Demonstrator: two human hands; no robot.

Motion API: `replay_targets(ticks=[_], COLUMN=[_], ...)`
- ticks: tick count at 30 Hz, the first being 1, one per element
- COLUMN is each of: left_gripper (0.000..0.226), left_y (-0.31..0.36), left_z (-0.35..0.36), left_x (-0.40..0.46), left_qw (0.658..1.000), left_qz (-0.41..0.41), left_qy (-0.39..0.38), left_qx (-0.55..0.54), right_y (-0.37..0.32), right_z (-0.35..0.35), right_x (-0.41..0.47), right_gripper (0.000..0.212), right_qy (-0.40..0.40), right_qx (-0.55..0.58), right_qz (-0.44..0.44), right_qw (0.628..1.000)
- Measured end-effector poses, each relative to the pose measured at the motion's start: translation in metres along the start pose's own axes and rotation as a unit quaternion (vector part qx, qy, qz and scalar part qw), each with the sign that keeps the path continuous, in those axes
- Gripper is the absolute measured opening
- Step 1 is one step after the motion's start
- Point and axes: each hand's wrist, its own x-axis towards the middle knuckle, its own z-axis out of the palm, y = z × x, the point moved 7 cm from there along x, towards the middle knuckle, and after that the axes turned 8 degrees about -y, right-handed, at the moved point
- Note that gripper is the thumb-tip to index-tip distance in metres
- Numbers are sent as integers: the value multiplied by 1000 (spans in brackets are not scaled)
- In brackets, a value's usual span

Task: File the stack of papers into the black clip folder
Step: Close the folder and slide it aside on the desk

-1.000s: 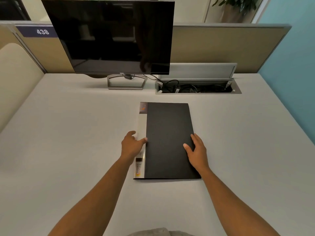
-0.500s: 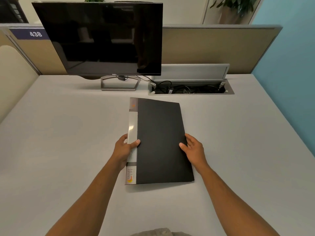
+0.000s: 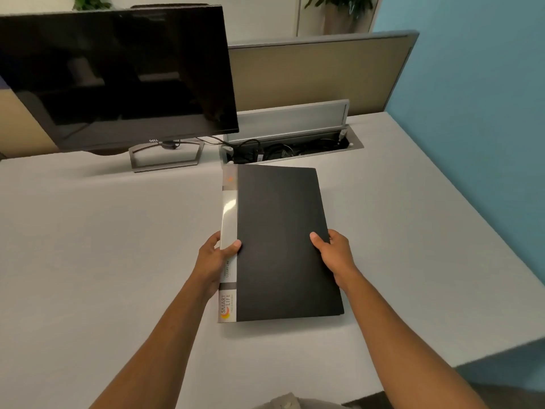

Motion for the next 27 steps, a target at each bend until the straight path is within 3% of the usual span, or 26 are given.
replay_targets(ticks=[10,18,24,27], left_gripper=[33,23,29,28], left_y=[9,14,23,25], left_z=[46,112,186,223], left_x=[17,38,55,67], left_qw=[999,998,995,993], left_qz=[-16,-29,-21,-29], left_qy=[-28,-51,-60,-63], left_qx=[18,23,77,92], right_y=[2,2,2,1], right_z=[-51,-122,-203,-240], right_x=[-12,13,52,69], right_gripper=[36,42,51,46], right_qy=[64,63,40,28], right_qx=[11,-26,-59,-62], right_qz=[-24,-26,-23,-35], right_qw=[998,997,997,997])
